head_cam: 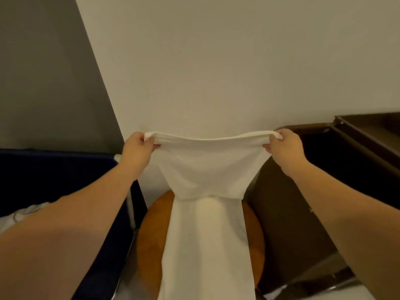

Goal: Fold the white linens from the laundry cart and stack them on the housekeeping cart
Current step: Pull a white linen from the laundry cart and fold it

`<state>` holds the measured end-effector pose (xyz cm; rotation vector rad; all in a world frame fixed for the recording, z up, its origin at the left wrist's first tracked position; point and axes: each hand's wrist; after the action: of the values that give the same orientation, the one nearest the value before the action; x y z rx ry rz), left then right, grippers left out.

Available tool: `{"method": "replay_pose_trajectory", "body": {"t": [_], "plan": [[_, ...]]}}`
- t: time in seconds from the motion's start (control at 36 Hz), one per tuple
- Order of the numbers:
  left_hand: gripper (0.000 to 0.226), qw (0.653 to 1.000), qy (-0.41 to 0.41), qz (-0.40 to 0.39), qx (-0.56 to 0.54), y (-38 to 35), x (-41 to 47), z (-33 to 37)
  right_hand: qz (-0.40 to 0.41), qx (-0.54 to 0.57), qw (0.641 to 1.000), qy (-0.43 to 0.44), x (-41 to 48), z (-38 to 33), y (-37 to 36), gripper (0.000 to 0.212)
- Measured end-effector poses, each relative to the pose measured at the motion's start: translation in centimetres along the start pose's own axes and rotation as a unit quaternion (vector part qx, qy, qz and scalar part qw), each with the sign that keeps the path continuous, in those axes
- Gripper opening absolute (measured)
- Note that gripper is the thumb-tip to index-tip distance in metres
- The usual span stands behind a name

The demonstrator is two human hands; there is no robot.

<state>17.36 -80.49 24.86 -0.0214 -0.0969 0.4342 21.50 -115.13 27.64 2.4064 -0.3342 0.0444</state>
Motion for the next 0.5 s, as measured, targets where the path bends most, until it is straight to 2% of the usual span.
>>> {"method": "replay_pose_trajectory", "body": {"t": [0.08, 0.19, 0.36, 0.5], "plan": [[0.007, 0.999, 0.036, 0.002, 0.02, 1.5, -3.9, -3.0, -0.015, -0.03, 0.999, -0.006, -3.6, 3.0, -0.9, 0.022], [0.005, 0.996, 0.059, 0.0, 0.06, 2.8, -9.4, -5.9, -0.037, -0.061, 0.997, -0.027, -8.4, 7.1, -2.0, 0.015], [0.009, 0.983, 0.119, -0.005, 0.141, 4.7, -16.4, -11.0, -0.126, -0.125, 0.984, -0.015, -15.4, 13.6, -3.2, 0.008], [0.004, 0.972, 0.173, -0.019, 0.159, 5.5, -20.5, -14.8, -0.18, -0.159, 0.97, -0.036, -19.2, 17.8, -4.6, 0.009]]}}
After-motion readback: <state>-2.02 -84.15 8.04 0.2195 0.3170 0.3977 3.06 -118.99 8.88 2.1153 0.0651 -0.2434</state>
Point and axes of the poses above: each hand's wrist, its own x-axis towards the middle knuckle, its own y-axis out of the back of the hand, z = x × y, and after that the axes turned 13 degrees about -x, right-handed
